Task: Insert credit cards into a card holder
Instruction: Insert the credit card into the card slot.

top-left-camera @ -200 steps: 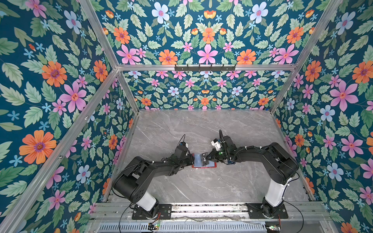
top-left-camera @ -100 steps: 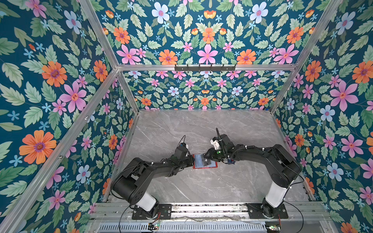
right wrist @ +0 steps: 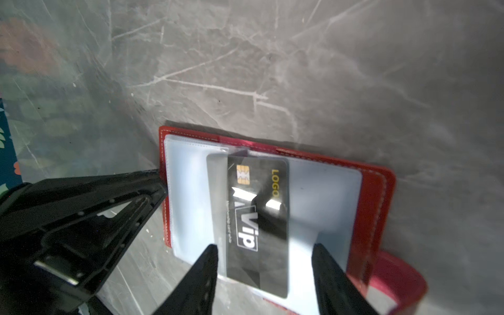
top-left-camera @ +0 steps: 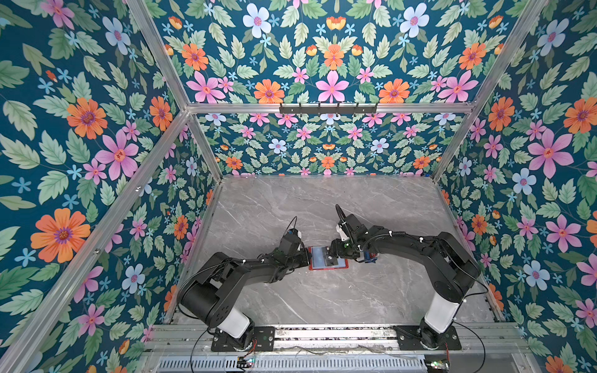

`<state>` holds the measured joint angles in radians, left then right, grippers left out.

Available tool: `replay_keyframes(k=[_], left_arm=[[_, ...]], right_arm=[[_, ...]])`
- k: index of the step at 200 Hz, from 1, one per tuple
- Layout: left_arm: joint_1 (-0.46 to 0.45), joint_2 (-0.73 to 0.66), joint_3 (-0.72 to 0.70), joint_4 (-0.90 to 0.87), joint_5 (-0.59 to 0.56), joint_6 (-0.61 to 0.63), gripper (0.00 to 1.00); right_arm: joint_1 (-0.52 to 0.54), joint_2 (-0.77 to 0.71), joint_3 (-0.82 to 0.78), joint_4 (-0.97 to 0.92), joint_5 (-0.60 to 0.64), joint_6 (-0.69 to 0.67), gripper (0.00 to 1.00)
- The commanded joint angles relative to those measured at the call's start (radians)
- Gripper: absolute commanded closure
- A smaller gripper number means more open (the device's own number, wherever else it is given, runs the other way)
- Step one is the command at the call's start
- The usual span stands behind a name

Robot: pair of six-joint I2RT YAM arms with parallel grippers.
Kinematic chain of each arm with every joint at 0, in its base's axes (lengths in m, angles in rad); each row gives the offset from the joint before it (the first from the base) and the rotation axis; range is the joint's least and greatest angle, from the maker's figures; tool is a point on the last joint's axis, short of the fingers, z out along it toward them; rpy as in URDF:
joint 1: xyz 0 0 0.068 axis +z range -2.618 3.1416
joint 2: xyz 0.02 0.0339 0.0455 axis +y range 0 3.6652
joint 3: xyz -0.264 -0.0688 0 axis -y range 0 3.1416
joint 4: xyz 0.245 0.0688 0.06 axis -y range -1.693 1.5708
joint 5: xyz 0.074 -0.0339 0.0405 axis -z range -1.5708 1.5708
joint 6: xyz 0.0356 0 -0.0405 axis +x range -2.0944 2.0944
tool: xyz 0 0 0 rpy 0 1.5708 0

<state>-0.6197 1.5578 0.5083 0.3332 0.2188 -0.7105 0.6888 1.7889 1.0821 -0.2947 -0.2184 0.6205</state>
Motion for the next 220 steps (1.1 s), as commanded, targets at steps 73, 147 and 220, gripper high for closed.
replay_keyframes(k=[73,147,220], left_arm=[[-0.005,0.016,-0.007,-0.148,0.001,-0.003,0.82],[-0.007,0.021,-0.007,-0.147,0.000,-0.003,0.82],[-0.011,0.025,-0.004,-0.146,0.002,-0.001,0.82]], right_arm=[[0.043,0.049,0.115,-0.229,0.207,-0.033,0.79],[0.058,0.100,0.153,-0.283,0.243,-0.041,0.85],[0.060,0.141,0.171,-0.272,0.170,-0.050,0.85]])
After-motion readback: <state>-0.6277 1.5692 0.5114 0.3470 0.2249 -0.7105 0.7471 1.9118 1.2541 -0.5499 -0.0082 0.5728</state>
